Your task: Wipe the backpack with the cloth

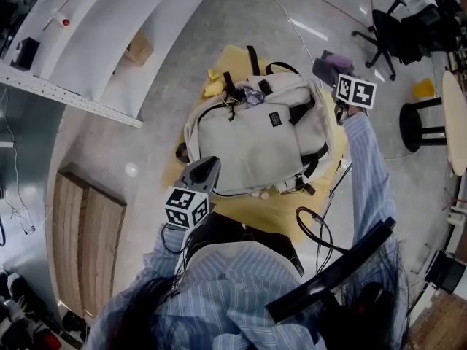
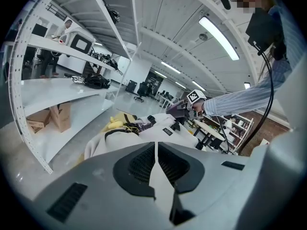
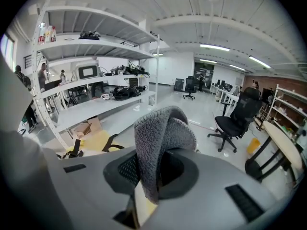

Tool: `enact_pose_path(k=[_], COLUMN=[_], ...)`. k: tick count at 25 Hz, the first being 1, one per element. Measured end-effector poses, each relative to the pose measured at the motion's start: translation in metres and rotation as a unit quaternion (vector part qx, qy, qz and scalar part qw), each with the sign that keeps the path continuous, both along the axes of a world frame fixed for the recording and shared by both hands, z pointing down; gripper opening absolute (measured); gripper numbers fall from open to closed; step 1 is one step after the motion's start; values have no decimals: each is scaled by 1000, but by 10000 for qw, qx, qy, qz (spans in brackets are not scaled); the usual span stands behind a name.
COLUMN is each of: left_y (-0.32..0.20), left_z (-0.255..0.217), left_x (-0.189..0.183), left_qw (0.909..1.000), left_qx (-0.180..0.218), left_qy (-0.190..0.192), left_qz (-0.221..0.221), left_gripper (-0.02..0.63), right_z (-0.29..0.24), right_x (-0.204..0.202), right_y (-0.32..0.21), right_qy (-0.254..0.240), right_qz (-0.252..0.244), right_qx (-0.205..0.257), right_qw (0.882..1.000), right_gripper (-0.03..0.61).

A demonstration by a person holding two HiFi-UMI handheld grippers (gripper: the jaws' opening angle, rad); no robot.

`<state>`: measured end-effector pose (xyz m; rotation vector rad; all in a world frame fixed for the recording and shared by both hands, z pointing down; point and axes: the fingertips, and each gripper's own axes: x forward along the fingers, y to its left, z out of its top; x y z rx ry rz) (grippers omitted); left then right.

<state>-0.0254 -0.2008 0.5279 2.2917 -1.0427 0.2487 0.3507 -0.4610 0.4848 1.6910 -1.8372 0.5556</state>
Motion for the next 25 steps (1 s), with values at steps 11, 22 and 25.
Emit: enact_pose_path(k=[11,22,25], left_y=[19,53,62], left_z=[-2,-11,-15], left_x=[22,67,86], left_qw=[9997,9999,9996], left_qx=[62,128,147], left_qy=[-51,-67,4], left_qz=[214,-79,-237], left_gripper=[21,21,21], right_z=[31,45,50], right_x=[-15,13,24], right_y=[54,145,174], right_qy=[256,-135,-187], right_qz=[-1246,-1460,-1549], right_qx=[-271,-373,-449], right_qw=[9915,9885,9867], right_gripper=[49,49,49])
